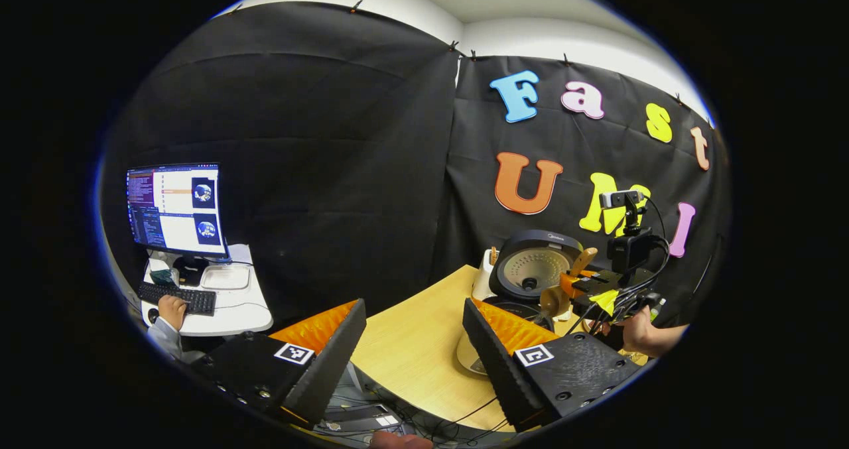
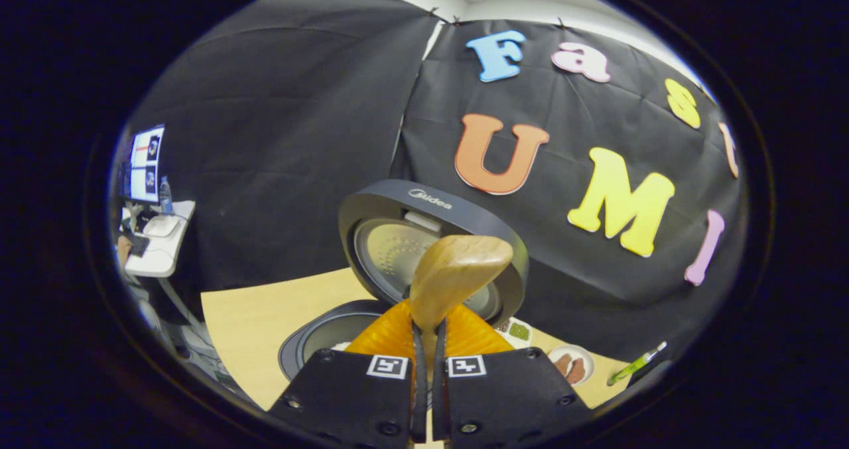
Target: Close the left gripper, press the button to open the rice cooker; take a wooden spoon from the chopstick holder with the right hand, scoop a spoonful of rice and pour it into the rice cooker, then put the wooden spoon back into the chopstick holder.
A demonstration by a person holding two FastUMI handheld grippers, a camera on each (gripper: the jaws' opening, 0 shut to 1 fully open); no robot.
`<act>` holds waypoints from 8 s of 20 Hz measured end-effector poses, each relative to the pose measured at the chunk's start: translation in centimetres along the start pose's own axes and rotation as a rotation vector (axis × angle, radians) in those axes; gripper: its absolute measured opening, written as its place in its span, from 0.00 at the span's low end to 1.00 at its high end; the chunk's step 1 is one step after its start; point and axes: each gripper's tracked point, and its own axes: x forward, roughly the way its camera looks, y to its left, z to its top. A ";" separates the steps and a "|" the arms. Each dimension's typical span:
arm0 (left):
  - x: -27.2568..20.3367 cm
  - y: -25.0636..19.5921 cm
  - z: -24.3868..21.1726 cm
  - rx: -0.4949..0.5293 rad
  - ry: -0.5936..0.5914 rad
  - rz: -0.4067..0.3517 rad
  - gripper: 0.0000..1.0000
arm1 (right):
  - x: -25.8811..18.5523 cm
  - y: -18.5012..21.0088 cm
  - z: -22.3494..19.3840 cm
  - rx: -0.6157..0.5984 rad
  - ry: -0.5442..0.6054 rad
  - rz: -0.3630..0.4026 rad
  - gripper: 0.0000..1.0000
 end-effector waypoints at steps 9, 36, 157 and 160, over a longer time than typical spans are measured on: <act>-0.2 -0.4 0.2 0.000 -0.007 -0.014 0.95 | -0.7 0.7 0.7 0.000 -0.017 0.021 0.08; 0.0 -24.4 -2.6 0.148 0.036 -0.564 0.95 | -27.4 -31.1 -11.3 0.660 -0.066 -0.489 0.08; 16.7 -20.6 -18.7 0.297 0.588 -0.382 0.97 | -39.2 -23.3 -14.4 0.509 -0.006 -0.632 1.00; 16.2 -20.3 -19.4 0.371 0.578 -0.366 0.96 | -38.8 -23.8 -15.1 0.533 -0.006 -0.625 1.00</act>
